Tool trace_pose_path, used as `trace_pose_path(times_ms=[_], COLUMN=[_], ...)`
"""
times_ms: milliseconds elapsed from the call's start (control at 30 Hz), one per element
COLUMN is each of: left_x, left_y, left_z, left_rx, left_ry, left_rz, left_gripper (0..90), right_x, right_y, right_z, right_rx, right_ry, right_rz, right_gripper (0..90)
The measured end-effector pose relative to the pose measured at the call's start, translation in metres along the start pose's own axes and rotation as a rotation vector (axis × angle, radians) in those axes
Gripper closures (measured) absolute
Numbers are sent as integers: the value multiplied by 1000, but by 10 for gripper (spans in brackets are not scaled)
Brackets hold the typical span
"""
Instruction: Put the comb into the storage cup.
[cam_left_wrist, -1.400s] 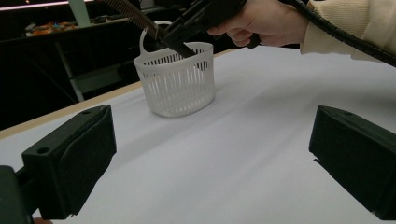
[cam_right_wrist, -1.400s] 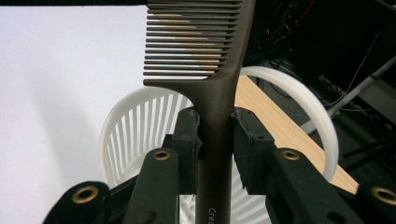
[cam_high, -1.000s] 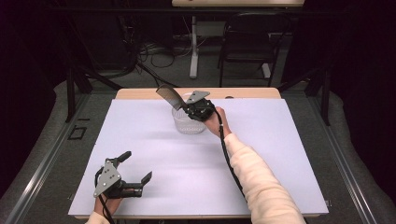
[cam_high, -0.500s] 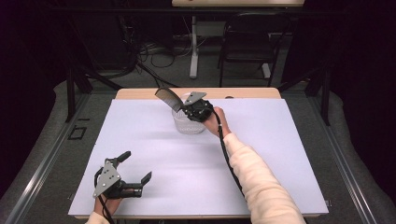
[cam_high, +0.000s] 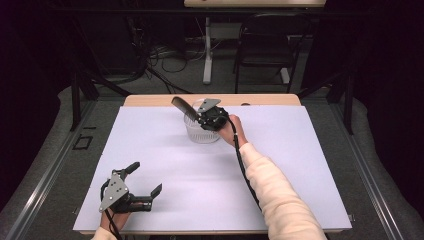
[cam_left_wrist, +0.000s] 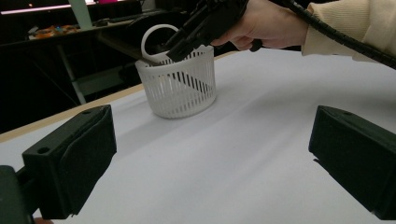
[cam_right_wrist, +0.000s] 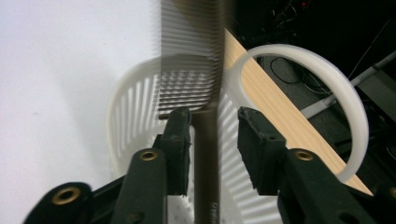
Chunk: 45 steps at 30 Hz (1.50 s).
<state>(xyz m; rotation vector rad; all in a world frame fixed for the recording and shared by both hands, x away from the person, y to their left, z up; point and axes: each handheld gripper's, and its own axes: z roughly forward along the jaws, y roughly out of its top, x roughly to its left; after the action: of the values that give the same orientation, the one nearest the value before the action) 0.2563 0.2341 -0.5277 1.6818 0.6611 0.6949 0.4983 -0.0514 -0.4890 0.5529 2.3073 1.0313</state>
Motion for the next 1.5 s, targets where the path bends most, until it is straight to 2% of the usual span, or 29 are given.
trace_pose_path(times_ms=[167, 233, 400, 633, 833, 1167, 1500], left_x=[0, 0, 0, 0, 0, -1, -1], left_y=[0, 0, 0, 0, 0, 0, 0], left_z=[0, 1, 1, 1, 1, 4, 4], left_rx=[2, 4, 6, 6, 5, 6, 7], left_ry=[-1, -1, -1, -1, 1, -7, -5], left_rz=[2, 4, 1, 1, 2, 4, 6], left_gripper=[7, 8, 8, 8, 8, 8, 8], right_x=[-2, -2, -6, -8, -9, -9, -7], right_y=[4, 6, 7, 9, 9, 2, -8], right_z=[-12, -16, -28, -46, -56, -69, -86], right_rx=[14, 14, 10, -17, 11, 38, 39], right_ry=[-3, 2, 47, 75, 100, 133, 161], right_rz=[-6, 10, 48, 67, 64, 87, 98], right_gripper=[530, 480, 368, 273, 192, 67, 0])
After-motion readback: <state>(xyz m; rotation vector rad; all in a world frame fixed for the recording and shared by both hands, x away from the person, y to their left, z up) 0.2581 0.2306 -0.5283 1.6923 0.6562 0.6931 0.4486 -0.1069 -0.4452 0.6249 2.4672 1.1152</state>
